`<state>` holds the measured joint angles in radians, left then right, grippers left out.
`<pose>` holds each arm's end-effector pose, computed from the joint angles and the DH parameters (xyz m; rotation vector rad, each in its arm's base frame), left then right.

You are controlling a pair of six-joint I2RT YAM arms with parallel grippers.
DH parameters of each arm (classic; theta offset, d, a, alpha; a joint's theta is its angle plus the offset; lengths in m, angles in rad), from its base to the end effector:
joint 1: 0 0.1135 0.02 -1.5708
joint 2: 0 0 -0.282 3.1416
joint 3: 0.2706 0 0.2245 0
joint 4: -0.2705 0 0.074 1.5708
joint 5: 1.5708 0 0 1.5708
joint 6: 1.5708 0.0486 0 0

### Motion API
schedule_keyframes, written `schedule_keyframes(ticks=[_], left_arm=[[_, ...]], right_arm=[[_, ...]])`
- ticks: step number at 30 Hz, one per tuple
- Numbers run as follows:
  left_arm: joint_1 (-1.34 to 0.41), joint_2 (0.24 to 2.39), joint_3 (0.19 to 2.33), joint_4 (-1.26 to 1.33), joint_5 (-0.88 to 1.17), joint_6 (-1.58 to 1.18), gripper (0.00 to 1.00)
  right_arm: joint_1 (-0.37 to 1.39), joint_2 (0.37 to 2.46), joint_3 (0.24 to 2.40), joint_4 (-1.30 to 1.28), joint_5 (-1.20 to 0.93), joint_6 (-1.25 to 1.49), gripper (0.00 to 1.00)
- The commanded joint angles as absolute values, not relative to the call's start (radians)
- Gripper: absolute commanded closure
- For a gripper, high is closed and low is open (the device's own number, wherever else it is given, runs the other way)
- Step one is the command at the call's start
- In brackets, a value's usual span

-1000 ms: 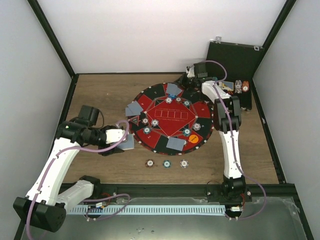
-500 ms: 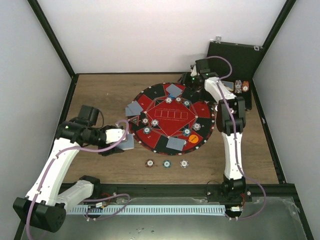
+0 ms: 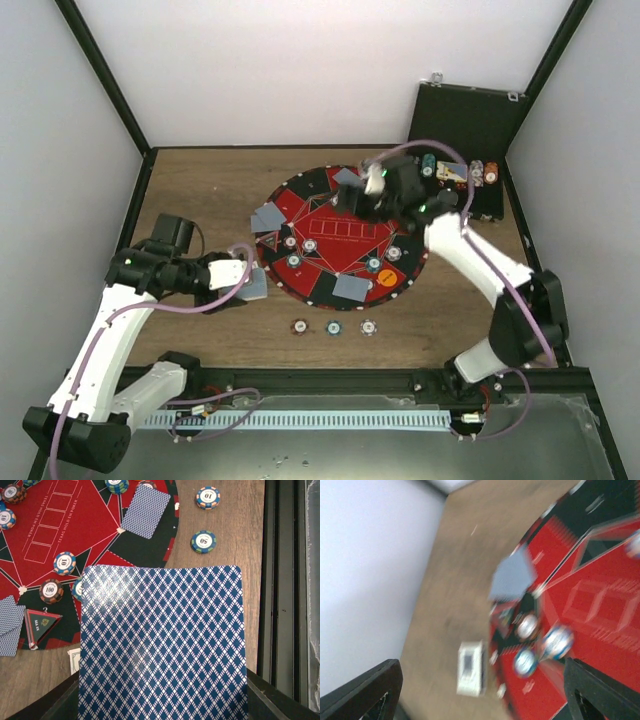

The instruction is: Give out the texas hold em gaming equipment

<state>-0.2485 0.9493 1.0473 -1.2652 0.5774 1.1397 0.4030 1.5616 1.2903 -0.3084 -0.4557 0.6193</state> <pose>0.1004 -0.0528 0.3182 1.7166 1.8250 -0.4497 0.3047 0.1531 0.3309 -0.0378 2.2844 1.0580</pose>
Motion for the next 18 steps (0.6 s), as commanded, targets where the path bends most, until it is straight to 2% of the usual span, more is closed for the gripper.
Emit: schedule_keyframes(ticks=[1,5,9,18], left_arm=[[-0.247,0.925,1.055,-1.262,0.610,1.140,0.96],[-0.247,0.915,1.046,-1.264,0.607,1.144,0.96],[-0.247,0.910,1.045,-1.268,0.615,1.143,0.96],[-0.247,0.908,1.038,-1.266,0.626,1.143,0.96]], right_arm=[[0.582,1.402,1.057,-0.136,-0.562,0.770,0.08],[0.744,1.303,0.940,-0.042,-0.565,0.860,0.06],[0.874,1.277,0.920,-0.002,-0.540,0.905,0.06],[1.001,1.365,0.957,0.097,-0.558,0.955,0.10]])
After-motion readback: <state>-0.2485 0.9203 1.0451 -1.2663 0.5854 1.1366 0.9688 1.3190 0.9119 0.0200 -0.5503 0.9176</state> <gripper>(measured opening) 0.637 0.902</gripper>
